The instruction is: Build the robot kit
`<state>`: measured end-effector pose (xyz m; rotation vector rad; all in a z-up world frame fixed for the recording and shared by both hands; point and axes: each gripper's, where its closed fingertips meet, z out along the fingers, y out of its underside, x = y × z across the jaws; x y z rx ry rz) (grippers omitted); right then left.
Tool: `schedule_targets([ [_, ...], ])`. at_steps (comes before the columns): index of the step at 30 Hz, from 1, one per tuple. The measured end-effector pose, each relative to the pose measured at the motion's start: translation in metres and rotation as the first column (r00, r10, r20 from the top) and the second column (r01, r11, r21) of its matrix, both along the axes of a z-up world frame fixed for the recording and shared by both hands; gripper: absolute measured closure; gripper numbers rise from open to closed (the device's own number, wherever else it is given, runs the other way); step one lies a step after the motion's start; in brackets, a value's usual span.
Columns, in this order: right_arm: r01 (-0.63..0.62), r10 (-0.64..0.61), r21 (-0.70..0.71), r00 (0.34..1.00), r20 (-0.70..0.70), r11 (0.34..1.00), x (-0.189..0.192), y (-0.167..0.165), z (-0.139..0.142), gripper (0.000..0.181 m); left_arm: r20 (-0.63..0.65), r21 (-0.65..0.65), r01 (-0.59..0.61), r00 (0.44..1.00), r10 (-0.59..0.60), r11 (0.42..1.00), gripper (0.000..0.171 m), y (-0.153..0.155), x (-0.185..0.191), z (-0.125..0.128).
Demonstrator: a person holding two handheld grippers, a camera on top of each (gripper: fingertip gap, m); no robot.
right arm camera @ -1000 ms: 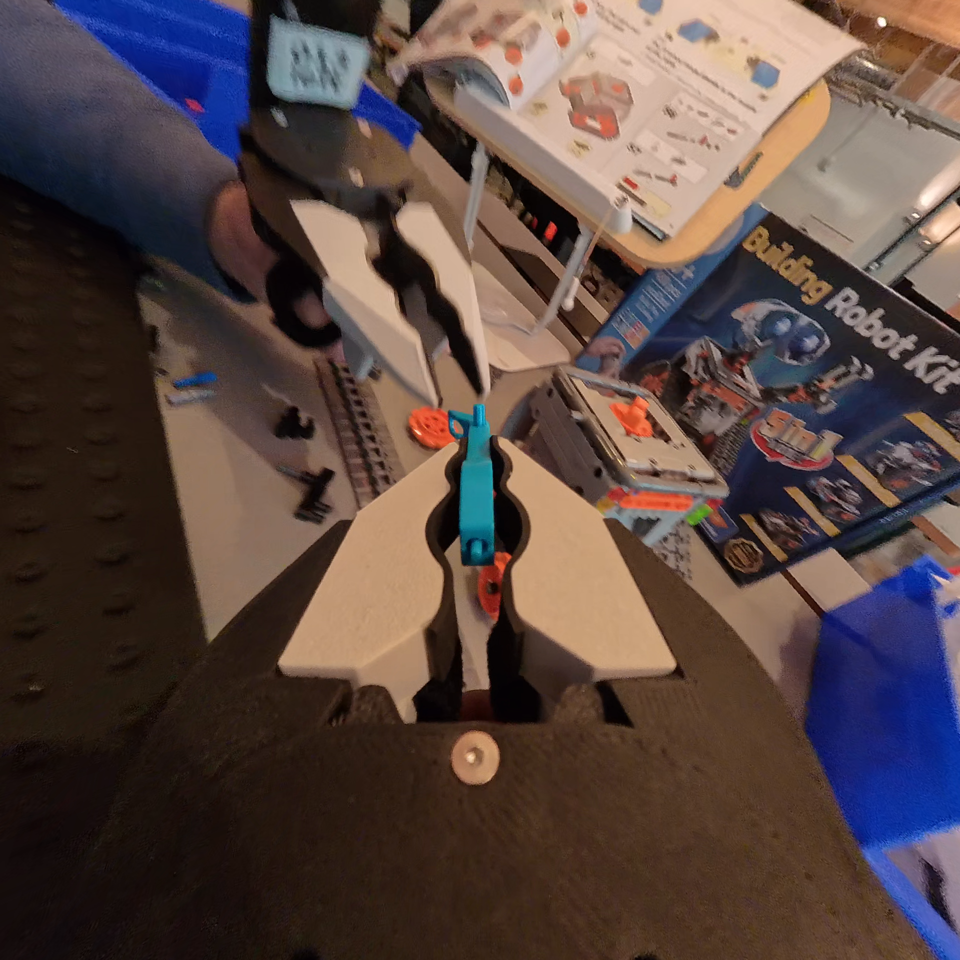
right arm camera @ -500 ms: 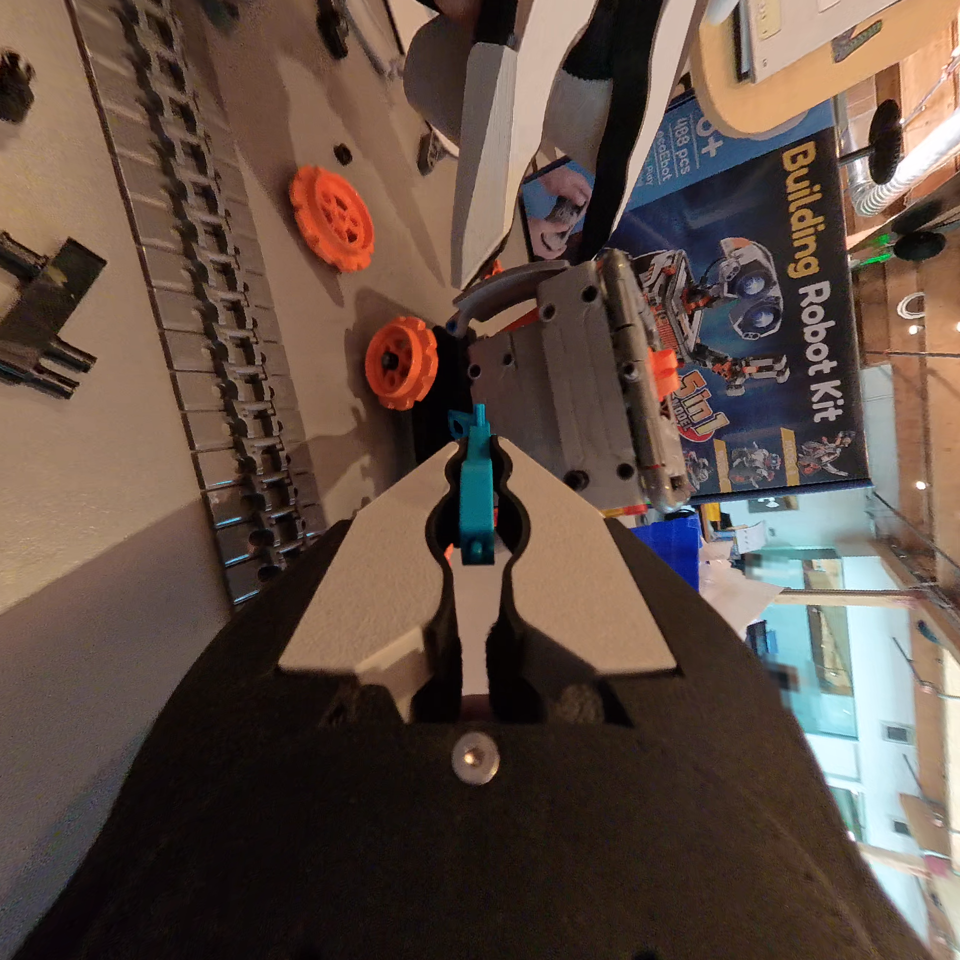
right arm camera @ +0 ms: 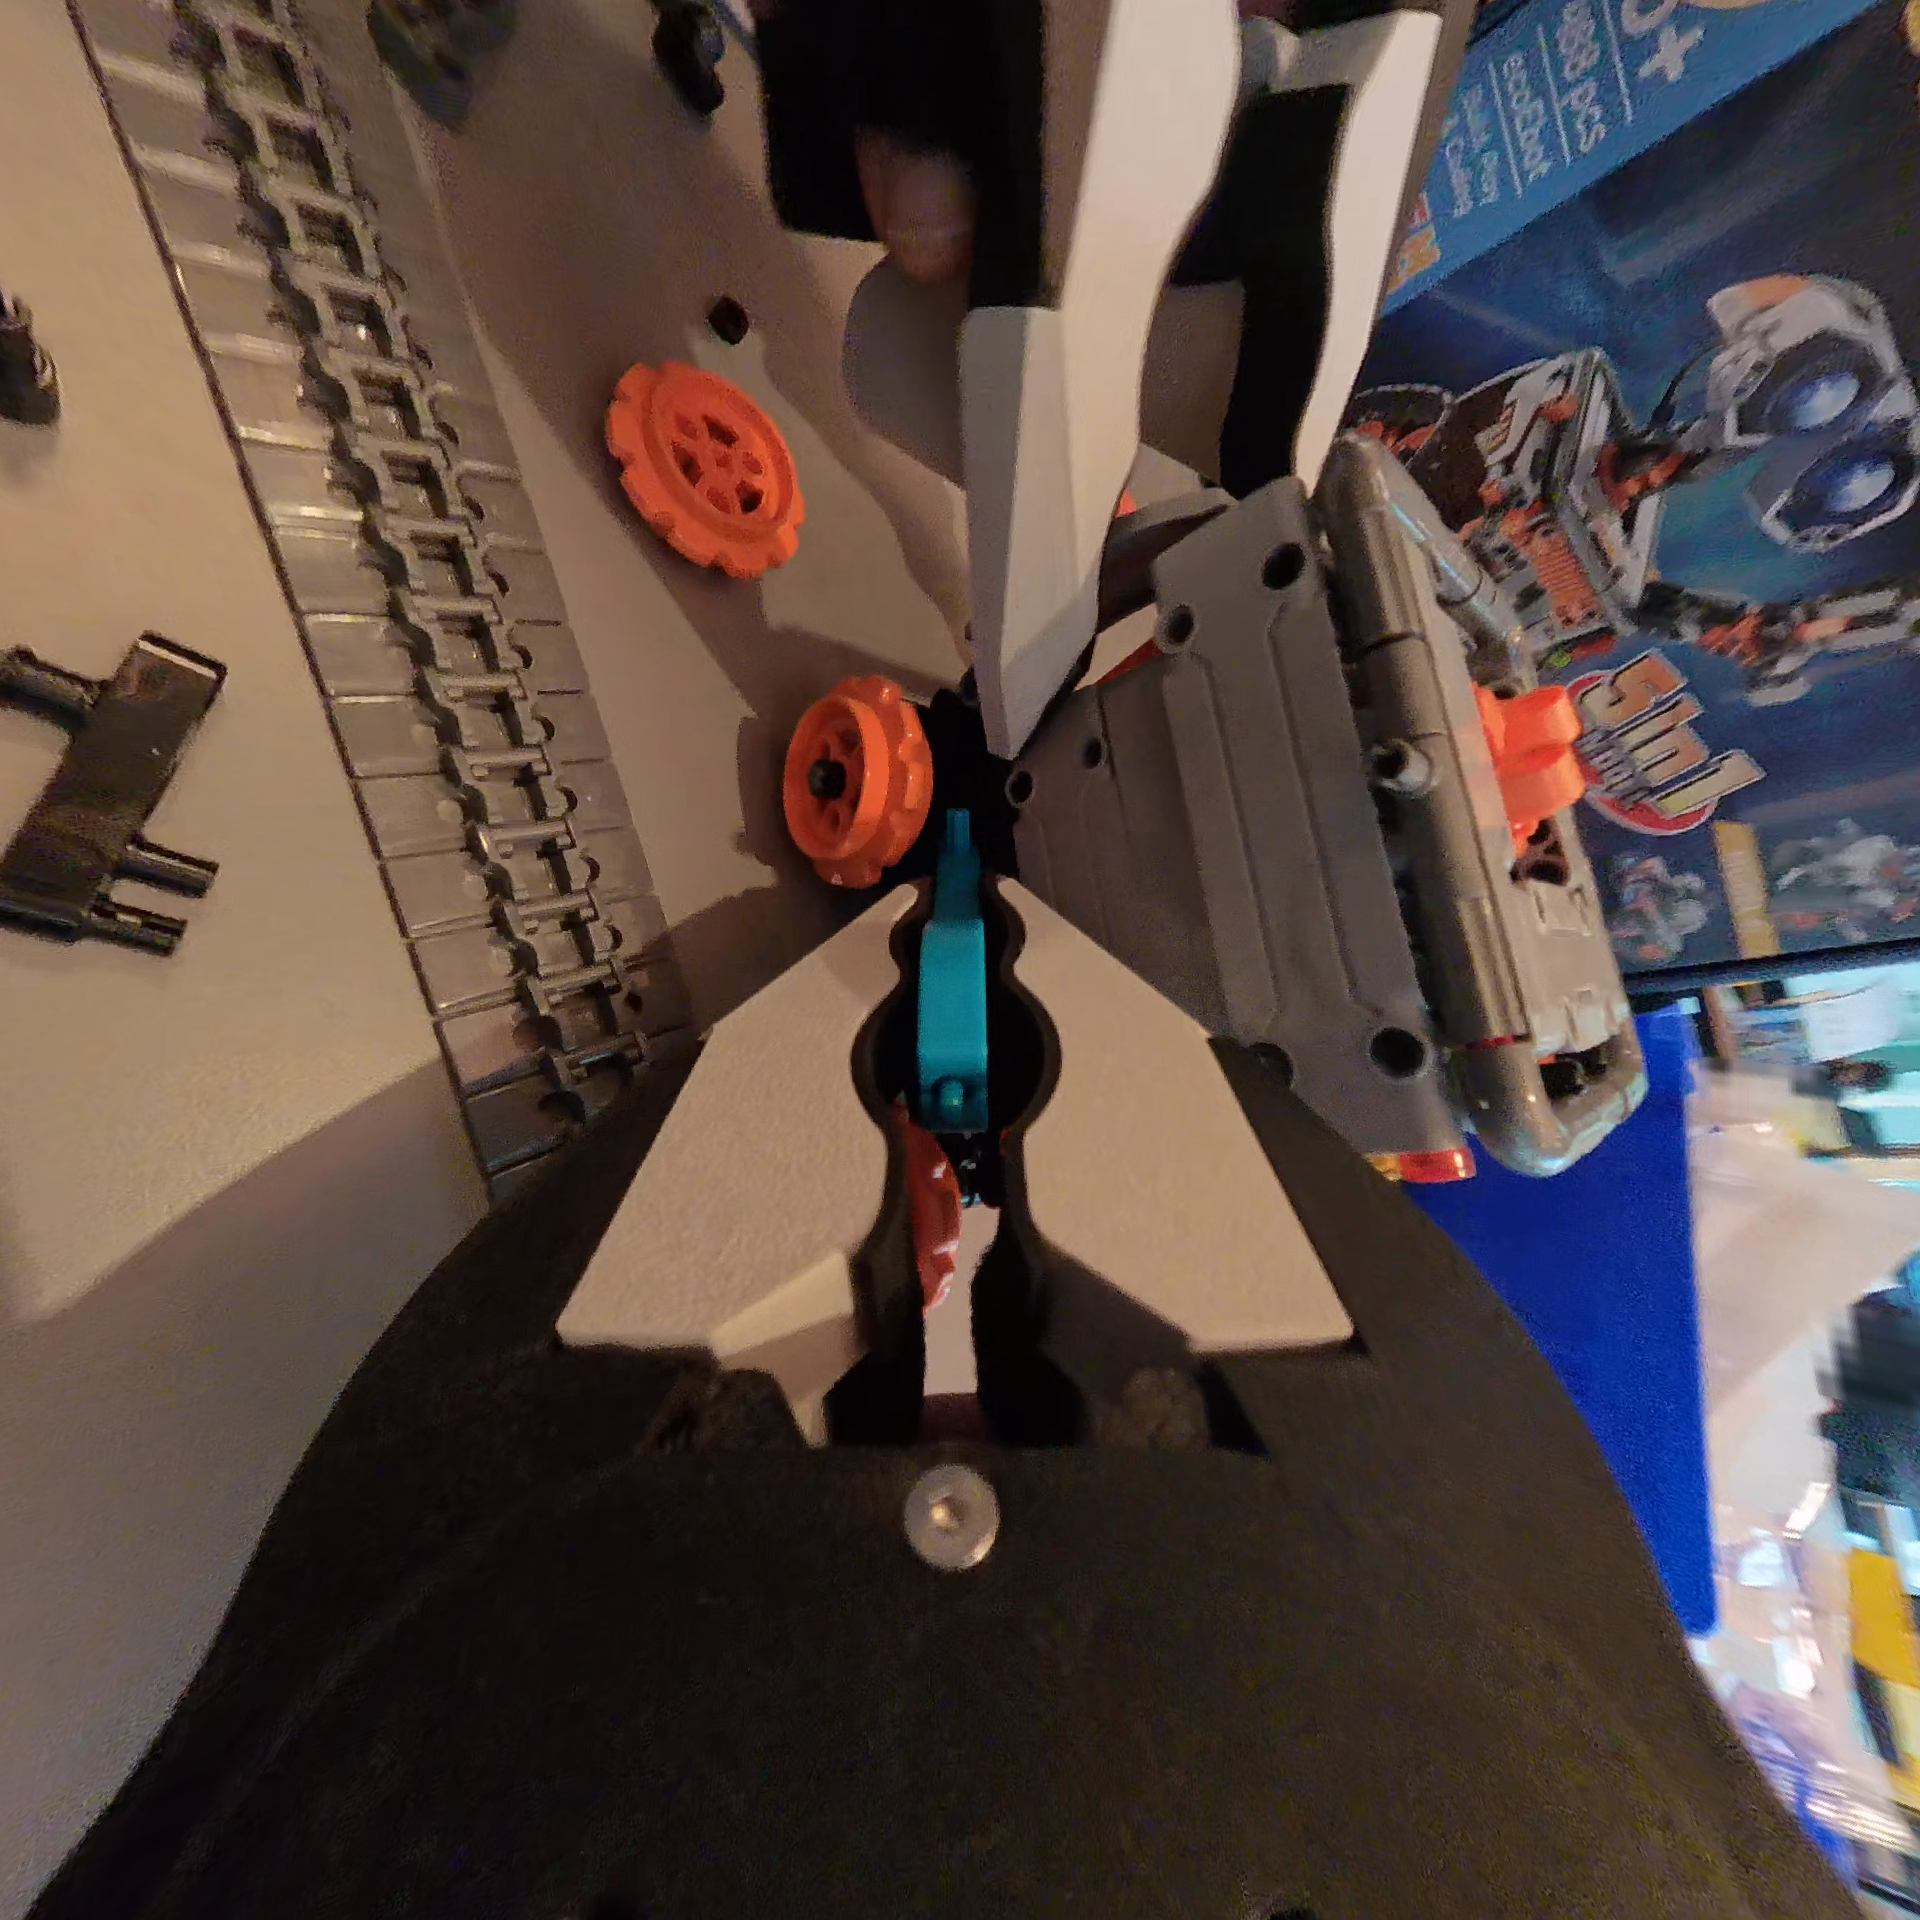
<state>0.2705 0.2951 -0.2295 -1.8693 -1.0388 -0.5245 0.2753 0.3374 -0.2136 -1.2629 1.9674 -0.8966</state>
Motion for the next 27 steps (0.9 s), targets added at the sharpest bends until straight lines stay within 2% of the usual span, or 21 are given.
schedule_targets([
  [3, 0.009, -0.013, -0.035, 0.994, -0.112, 0.999, 0.001, 0.0, 0.001, 0.176, 0.012, -0.014, -0.003, 1.0, 0.003, 1.0, 0.106, -0.001, 0.001, 0.001],
  [11, 0.009, -0.031, -0.094, 0.972, -0.234, 0.996, 0.003, -0.002, 0.003, 0.176, 0.037, -0.045, -0.014, 0.999, 0.016, 0.999, 0.112, -0.004, 0.003, 0.003],
  [12, 0.007, -0.032, -0.101, 0.967, -0.252, 0.995, 0.003, -0.002, 0.003, 0.176, 0.037, -0.062, 0.012, 0.999, -0.01, 0.998, 0.121, -0.008, 0.003, 0.003],
  [13, -0.001, -0.029, -0.108, 0.96, -0.278, 0.994, 0.002, -0.002, 0.002, 0.176, 0.032, -0.085, 0.063, 0.998, -0.06, 0.994, 0.138, -0.02, 0.002, 0.001],
  [15, -0.003, -0.037, -0.127, 0.95, -0.309, 0.992, 0.005, -0.002, 0.002, 0.176, 0.044, -0.011, 0.051, 0.998, -0.05, 0.999, 0.136, -0.02, 0.006, -0.005],
  [21, -0.019, -0.022, -0.129, 0.952, -0.306, 0.992, 0.007, -0.003, 0.001, 0.176, 0.046, -0.017, 0.054, 0.997, -0.053, 0.998, 0.136, -0.02, 0.007, -0.005],
  [27, -0.037, -0.027, -0.167, 0.93, -0.366, 0.985, 0.008, -0.004, 0.002, 0.176, 0.061, -0.033, 0.062, 0.996, -0.06, 0.998, 0.138, -0.021, 0.007, -0.003],
])
